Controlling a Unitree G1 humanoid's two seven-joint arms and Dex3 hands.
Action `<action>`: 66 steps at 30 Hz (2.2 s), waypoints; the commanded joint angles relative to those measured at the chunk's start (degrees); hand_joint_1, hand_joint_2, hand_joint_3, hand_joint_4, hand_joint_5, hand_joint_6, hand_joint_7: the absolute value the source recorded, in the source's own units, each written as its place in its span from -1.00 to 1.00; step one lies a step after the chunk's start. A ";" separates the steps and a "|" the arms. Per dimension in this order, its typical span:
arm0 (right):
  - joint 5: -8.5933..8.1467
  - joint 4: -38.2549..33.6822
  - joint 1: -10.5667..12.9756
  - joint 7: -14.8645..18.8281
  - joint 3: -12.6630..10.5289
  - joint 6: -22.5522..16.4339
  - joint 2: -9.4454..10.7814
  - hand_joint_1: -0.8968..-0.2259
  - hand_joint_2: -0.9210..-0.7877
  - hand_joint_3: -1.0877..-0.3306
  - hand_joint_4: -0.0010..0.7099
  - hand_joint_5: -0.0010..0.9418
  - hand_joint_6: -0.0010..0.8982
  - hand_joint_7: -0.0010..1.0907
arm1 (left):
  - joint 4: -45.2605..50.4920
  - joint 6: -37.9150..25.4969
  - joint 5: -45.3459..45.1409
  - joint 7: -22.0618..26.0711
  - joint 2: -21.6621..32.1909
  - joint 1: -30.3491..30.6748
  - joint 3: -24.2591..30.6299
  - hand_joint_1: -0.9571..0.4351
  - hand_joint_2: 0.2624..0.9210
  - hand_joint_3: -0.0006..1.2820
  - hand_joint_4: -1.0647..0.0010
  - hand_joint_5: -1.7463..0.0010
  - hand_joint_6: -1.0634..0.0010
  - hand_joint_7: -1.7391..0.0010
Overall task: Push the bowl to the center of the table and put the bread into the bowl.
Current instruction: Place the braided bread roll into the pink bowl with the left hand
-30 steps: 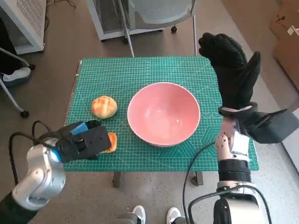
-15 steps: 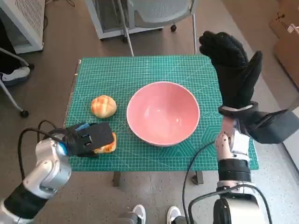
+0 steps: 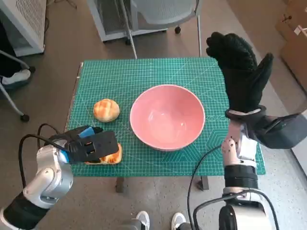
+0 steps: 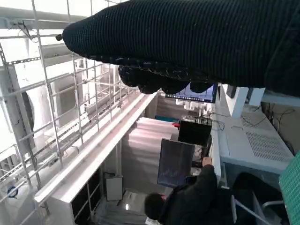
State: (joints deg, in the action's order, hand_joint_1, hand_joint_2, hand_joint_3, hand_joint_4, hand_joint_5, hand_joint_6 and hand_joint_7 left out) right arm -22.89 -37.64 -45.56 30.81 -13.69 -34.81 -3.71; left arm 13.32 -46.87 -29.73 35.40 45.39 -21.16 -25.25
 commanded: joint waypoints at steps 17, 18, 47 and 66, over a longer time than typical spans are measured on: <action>-0.02 0.24 1.99 0.16 0.06 0.22 0.54 -0.11 -1.00 0.26 0.07 -0.99 -0.02 -0.98 | 20.70 3.47 -4.67 -2.62 0.76 0.87 13.06 0.38 0.86 -0.90 -0.43 -0.31 -0.43 -0.12; 0.01 0.19 1.98 0.20 0.05 0.15 0.49 -0.10 -1.00 0.26 0.08 -0.99 -0.03 -0.98 | 21.27 3.49 -5.36 -2.81 0.55 0.63 13.11 0.38 0.86 -0.90 -0.46 -0.28 -0.43 -0.13; -0.44 -0.15 2.08 1.39 -0.71 0.87 -1.37 -0.08 -1.00 0.24 0.10 -0.99 -0.02 -0.99 | 20.10 7.71 -10.91 1.32 -9.00 -22.01 9.71 0.38 0.87 -0.97 -0.60 -0.17 -0.45 -0.13; 1.03 5.90 5.49 -1.45 -0.51 1.76 -2.01 -0.09 -1.00 0.21 0.11 -0.99 0.00 -0.98 | -6.83 21.47 -10.57 -6.71 -23.35 -31.15 1.06 0.38 0.98 -0.98 -0.42 -0.37 -0.35 -0.11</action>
State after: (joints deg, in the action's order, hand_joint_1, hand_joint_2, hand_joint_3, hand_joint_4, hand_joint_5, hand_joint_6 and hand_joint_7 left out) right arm -22.31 -32.51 -42.10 30.25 -14.28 -33.89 -5.52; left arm 16.70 -29.74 -41.16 32.74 25.19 -50.61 -22.25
